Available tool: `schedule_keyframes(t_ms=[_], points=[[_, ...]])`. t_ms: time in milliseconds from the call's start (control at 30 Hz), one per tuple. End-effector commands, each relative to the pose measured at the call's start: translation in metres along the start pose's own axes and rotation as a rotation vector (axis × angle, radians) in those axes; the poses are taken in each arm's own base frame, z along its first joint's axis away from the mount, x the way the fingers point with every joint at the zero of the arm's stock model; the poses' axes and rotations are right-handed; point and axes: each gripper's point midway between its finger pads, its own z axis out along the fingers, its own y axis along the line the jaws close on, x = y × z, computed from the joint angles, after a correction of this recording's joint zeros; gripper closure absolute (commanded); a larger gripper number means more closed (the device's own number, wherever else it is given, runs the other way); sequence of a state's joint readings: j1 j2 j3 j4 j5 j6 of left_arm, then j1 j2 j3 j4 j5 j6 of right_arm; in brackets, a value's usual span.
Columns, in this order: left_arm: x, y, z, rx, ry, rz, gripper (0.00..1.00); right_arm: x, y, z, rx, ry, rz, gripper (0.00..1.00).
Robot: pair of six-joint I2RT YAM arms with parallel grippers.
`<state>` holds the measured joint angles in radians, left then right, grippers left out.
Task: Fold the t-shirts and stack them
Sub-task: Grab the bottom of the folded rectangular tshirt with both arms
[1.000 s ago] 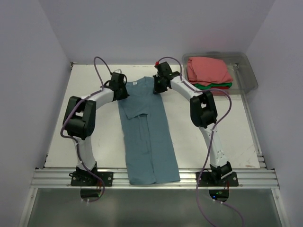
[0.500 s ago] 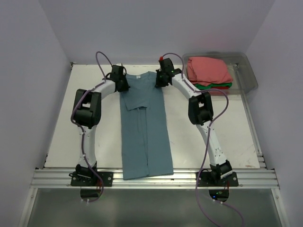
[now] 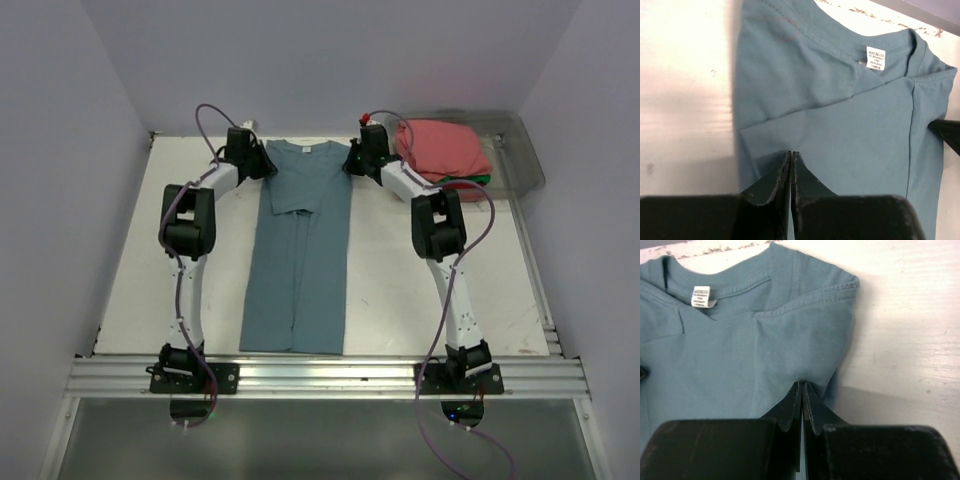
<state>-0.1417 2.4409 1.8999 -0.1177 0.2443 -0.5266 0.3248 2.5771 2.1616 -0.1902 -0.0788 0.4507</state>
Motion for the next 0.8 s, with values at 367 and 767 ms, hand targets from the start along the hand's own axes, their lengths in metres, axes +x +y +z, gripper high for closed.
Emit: schedule_keyframes(t_ms=[367,767], points=[[-0.067,-0.054,-0.226,0.02,-0.352,0.048,0.12,-0.094,0.113,-0.208,-0.185,-0.378,-0.196,0.47],[0.171,0.004,-0.314,-0.141,0.28,-0.048,0.1,0.163,0.087,-0.311,-0.129,0.164,-0.14,0.23]])
